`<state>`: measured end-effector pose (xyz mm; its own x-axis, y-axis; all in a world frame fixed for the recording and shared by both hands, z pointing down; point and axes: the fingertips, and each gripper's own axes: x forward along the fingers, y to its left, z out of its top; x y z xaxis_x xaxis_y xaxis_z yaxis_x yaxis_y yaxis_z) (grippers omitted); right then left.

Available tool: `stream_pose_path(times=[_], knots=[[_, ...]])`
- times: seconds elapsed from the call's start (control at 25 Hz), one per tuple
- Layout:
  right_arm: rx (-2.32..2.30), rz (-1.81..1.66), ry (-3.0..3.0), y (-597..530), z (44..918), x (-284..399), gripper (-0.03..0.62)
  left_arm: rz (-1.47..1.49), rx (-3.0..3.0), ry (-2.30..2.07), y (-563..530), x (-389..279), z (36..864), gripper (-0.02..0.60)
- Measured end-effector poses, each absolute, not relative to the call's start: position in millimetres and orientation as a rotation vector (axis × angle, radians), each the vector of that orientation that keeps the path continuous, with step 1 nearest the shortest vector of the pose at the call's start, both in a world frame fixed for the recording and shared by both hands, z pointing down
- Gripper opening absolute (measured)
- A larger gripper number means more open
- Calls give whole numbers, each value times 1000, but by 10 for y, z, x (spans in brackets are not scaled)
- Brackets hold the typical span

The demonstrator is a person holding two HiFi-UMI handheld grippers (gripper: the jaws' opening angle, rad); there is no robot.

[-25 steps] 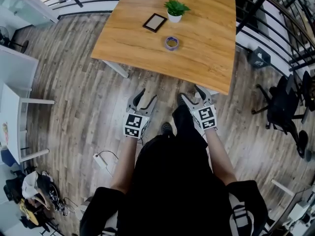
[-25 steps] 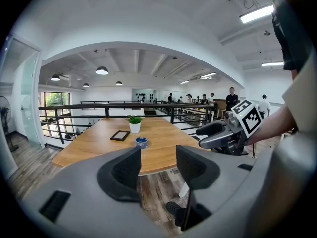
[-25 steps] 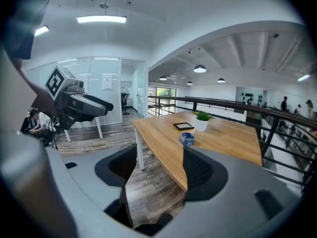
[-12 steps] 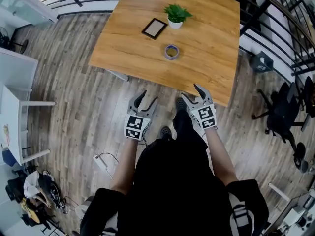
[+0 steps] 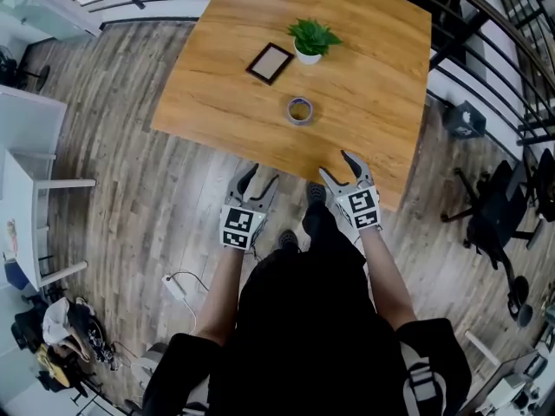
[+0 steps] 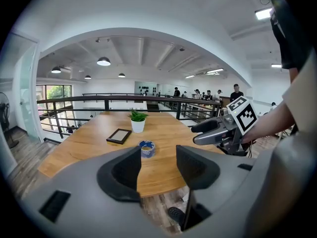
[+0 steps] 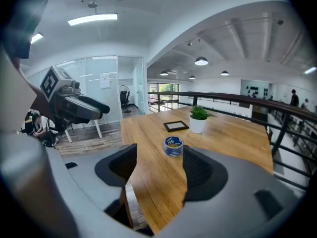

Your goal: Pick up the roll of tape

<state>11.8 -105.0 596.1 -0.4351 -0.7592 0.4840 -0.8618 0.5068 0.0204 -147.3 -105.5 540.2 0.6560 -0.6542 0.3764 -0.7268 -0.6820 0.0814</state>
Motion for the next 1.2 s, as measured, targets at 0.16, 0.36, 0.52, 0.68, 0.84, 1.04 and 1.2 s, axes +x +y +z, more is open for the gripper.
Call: stream_pose_path(times=[0.16,0.36,0.52,0.68,0.84,1.04,1.2], knots=[[1315,329,-2328,-1247,6001,209,304,485,2627,-1132,-1221,-1359,5467,222],[1266,352,-2322,-1435,6097,351,304,499,2600,-1145,-1389,-1195,5534,222],[1219,357,-2347,-1646,6173,389,304,515,2575,-1165,-1513,-1097,5581,222],[1154,343,-2377,-1880,6225,343,304,529,2541,-1194,-1653,-1044,5671,222],[1092,347,-2401,-2004,6259,305,304,550,2512,-1222,-1754,-1005,5728,221],[1059,362,-2409,-2111,6314,369,302,578,2497,-1229,-1861,-902,5779,221],[1036,387,-2415,-2143,6386,434,302,588,2495,-1230,-1908,-770,5820,221]])
